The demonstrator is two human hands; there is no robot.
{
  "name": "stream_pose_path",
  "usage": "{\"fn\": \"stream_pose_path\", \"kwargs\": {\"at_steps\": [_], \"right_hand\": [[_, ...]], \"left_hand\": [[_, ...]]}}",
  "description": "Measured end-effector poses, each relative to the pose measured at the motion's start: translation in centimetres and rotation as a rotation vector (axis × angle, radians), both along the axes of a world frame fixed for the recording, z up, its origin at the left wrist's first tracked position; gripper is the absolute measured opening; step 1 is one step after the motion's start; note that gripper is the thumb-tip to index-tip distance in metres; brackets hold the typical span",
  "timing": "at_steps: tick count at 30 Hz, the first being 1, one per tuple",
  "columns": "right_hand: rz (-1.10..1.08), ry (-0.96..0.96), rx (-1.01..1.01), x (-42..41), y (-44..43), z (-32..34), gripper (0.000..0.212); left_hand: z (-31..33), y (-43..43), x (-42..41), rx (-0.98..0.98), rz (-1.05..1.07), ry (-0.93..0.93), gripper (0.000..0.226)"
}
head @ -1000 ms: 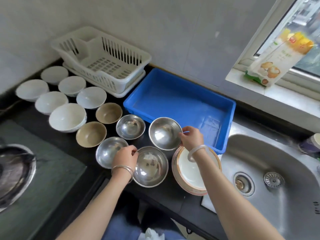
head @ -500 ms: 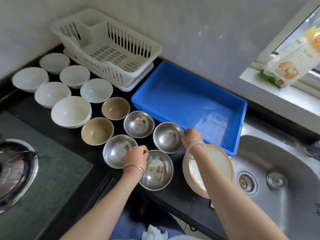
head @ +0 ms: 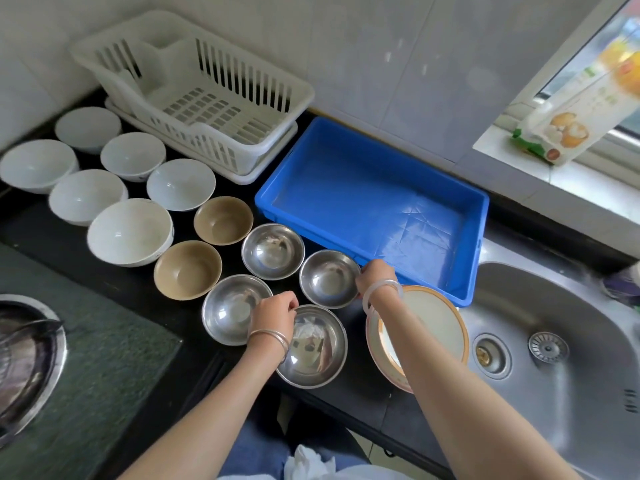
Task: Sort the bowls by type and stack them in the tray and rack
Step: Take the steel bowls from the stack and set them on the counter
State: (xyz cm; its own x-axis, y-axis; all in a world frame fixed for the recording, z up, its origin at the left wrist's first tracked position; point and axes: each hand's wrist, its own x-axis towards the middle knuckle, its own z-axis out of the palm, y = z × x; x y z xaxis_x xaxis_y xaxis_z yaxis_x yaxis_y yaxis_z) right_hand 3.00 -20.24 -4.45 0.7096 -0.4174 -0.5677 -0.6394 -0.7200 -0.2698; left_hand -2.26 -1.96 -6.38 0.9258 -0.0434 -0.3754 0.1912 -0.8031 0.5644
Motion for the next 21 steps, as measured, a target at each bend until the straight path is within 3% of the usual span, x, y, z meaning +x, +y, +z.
{"fn": "stream_pose_path", "kwargs": {"at_steps": [7,16,21], "right_hand": [[-0.009,-0.008,-0.050,-0.1,0.8,-0.3,0.013],[-0.016,-0.036,0.079,-0.1,0.9,-0.1,0.023],[0.012,-0.113,0.074,-1.0,0.7,0.1,0.012]], "left_hand": [[0.1,-0.3,0.1,-0.001,-0.022,-0.028,0.016],[-0.2,-0.2,0.4,0.032,-0.047,-0.060,0.021],[-0.5,-0.4,0.6,0.030,-0.064,-0.059,0.026]]}}
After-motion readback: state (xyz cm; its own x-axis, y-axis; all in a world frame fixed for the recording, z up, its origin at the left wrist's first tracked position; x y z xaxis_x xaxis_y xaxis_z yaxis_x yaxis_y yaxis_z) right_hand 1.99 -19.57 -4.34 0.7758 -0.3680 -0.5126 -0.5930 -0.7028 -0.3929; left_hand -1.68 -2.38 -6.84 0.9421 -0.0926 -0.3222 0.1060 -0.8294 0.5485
